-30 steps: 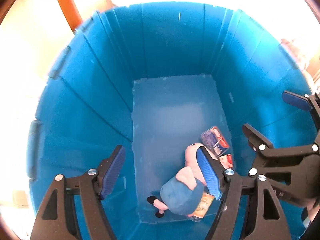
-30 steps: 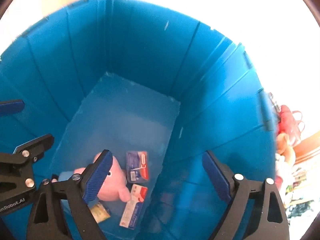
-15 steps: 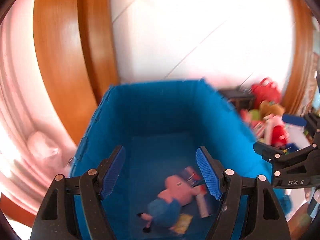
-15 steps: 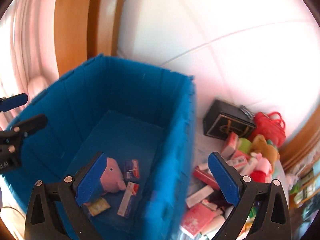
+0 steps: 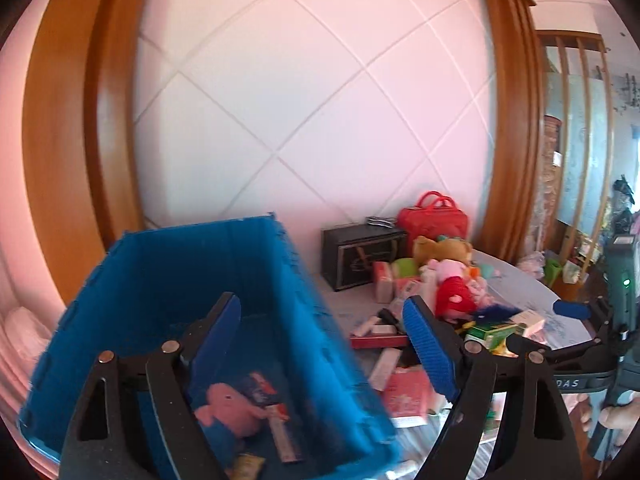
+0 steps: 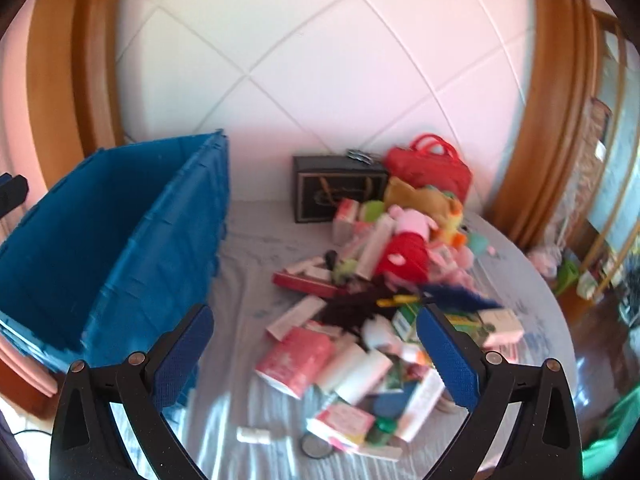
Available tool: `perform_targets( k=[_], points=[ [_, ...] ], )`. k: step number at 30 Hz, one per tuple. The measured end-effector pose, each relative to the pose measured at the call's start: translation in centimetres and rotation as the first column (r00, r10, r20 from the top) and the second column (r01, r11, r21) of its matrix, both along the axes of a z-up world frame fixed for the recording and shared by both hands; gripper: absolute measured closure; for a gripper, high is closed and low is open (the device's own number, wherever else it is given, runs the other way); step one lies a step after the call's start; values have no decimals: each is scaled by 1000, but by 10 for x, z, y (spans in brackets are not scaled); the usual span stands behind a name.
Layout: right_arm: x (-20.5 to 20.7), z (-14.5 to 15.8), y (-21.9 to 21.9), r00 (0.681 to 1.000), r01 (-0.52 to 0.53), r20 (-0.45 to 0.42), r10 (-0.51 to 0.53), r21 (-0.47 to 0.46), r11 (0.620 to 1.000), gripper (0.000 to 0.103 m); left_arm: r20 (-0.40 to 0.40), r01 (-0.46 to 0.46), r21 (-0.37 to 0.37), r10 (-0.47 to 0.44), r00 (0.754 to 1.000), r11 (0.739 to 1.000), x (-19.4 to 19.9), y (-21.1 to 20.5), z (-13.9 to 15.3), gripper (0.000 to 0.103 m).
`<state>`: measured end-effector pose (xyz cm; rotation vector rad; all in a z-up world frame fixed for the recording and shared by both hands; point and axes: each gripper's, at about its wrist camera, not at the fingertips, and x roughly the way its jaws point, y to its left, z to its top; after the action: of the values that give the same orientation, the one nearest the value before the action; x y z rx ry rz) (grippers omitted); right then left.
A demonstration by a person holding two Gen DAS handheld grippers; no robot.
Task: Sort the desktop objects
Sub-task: 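Move both tools back toward the table items, then grasp the white pill bottle with the left tool while the right tool grasps the ointment tube box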
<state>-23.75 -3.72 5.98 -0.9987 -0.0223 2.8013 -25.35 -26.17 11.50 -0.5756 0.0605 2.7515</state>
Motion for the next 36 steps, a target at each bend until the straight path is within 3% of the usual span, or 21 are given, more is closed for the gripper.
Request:
perform_targets(
  k=[9, 15, 20, 23, 27, 29, 36],
  points=[
    [30, -72, 123, 989, 55, 140, -44, -77, 996, 0, 100, 70, 9, -70, 992, 998, 24, 105, -45, 15],
    [37, -125, 173, 973, 18, 232, 12, -125, 992, 0, 217, 51, -42, -41, 975, 998, 33, 162, -105, 15],
    [38, -172, 197, 951, -26, 301, 72, -155, 988, 0, 347, -31, -99, 64, 936, 995, 33, 172, -178, 15],
    [40, -203, 204, 932, -28, 349, 97, -199, 980, 0, 443, -54, -143, 113, 890, 988, 34, 166, -231, 15],
    [47, -238, 202, 912, -23, 395, 109, -217, 976, 0, 508, -100, -176, 177, 843, 979, 36, 152, -286, 15],
    [50, -254, 197, 904, -23, 413, 112, -214, 977, 0, 520, -129, -183, 207, 829, 975, 35, 145, -308, 15],
    [63, -287, 181, 901, 18, 424, 91, -247, 969, 0, 532, -130, -221, 231, 814, 967, 23, 142, -351, 19]
  ],
)
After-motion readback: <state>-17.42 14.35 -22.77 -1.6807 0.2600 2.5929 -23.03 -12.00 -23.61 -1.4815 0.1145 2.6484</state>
